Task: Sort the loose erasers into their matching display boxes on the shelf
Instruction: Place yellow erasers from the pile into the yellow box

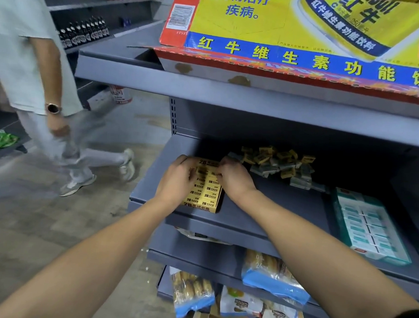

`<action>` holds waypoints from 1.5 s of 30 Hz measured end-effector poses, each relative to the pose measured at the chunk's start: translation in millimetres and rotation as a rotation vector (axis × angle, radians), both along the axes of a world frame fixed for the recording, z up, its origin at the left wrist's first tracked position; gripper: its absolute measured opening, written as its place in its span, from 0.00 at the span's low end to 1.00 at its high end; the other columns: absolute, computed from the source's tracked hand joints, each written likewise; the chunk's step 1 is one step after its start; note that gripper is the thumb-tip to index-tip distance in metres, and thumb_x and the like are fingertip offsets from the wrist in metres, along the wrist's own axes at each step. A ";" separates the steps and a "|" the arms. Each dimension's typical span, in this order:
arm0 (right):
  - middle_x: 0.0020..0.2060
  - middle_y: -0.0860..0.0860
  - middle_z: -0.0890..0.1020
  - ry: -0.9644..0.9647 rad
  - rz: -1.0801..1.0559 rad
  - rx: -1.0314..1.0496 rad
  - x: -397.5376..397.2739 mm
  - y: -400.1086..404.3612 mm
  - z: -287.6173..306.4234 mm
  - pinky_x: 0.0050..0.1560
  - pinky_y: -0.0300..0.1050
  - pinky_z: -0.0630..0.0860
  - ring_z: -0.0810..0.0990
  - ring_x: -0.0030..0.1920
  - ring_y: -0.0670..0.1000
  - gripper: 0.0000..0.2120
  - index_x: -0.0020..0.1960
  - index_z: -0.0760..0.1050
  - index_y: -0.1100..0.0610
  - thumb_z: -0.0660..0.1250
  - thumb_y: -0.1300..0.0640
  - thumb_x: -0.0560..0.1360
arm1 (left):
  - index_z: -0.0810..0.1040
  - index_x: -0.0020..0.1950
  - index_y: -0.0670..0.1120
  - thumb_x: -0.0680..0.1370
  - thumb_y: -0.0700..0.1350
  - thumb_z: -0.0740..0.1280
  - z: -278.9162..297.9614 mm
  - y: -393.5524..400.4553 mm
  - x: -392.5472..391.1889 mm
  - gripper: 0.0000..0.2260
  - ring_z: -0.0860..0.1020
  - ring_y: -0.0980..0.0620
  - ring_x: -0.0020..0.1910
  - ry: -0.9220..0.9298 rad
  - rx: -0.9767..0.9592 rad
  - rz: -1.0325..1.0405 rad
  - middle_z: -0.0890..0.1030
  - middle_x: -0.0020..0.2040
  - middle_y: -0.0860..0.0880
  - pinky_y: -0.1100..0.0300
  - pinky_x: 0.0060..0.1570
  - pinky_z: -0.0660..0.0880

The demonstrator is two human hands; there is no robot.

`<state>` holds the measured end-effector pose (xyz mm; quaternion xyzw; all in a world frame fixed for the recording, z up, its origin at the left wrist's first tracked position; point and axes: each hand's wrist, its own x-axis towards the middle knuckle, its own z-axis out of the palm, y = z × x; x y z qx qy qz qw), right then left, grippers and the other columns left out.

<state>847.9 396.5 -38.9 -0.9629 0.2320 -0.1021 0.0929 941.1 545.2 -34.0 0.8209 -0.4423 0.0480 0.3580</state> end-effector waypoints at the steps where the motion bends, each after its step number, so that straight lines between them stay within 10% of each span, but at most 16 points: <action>1: 0.52 0.56 0.77 0.001 0.000 -0.002 -0.7 0.3 1.4 0.46 0.46 0.75 0.77 0.51 0.58 0.09 0.50 0.78 0.63 0.60 0.63 0.77 | 0.79 0.59 0.45 0.76 0.36 0.63 0.2 -0.2 -0.8 0.13 0.78 0.46 0.47 0.002 0.000 0.000 0.78 0.52 0.47 0.52 0.44 0.76; 45: 0.63 0.53 0.70 0.149 0.065 -0.057 -4.1 15.3 22.3 0.65 0.61 0.65 0.65 0.66 0.60 0.18 0.65 0.73 0.40 0.60 0.51 0.76 | 0.79 0.59 0.45 0.77 0.34 0.60 -1.8 -3.1 2.6 0.15 0.78 0.44 0.50 0.014 0.026 -0.021 0.78 0.56 0.47 0.50 0.45 0.77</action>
